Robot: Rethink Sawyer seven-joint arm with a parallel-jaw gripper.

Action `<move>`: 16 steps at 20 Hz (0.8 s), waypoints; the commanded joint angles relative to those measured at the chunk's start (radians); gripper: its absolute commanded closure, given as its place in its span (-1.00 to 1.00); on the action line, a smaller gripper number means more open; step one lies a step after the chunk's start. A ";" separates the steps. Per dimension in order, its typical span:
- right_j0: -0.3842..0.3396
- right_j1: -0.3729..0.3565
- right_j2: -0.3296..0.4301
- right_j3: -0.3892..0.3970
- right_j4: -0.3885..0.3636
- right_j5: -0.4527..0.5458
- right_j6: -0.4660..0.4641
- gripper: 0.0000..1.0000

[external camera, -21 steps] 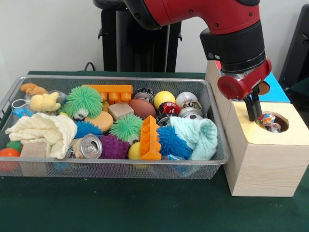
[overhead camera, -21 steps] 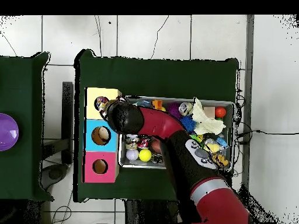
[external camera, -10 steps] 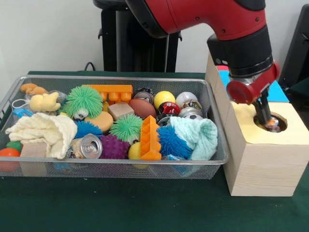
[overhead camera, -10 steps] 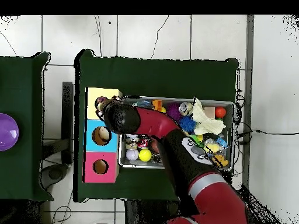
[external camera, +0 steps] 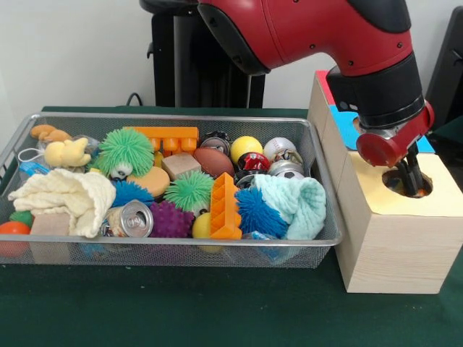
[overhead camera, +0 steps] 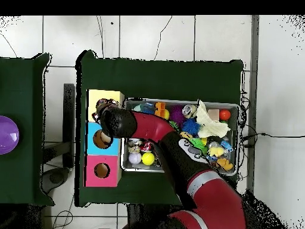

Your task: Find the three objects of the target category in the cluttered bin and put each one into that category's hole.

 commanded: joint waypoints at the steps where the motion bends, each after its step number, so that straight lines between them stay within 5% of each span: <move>1: 0.034 0.042 0.002 0.008 -0.050 -0.016 0.171 1.00; 7: 0.059 -0.008 -0.072 0.028 -0.009 0.031 0.231 1.00; 12: 0.138 -0.158 -0.260 0.010 0.026 0.194 0.298 1.00; 16: 0.194 -0.214 -0.375 -0.010 0.035 0.183 0.337 1.00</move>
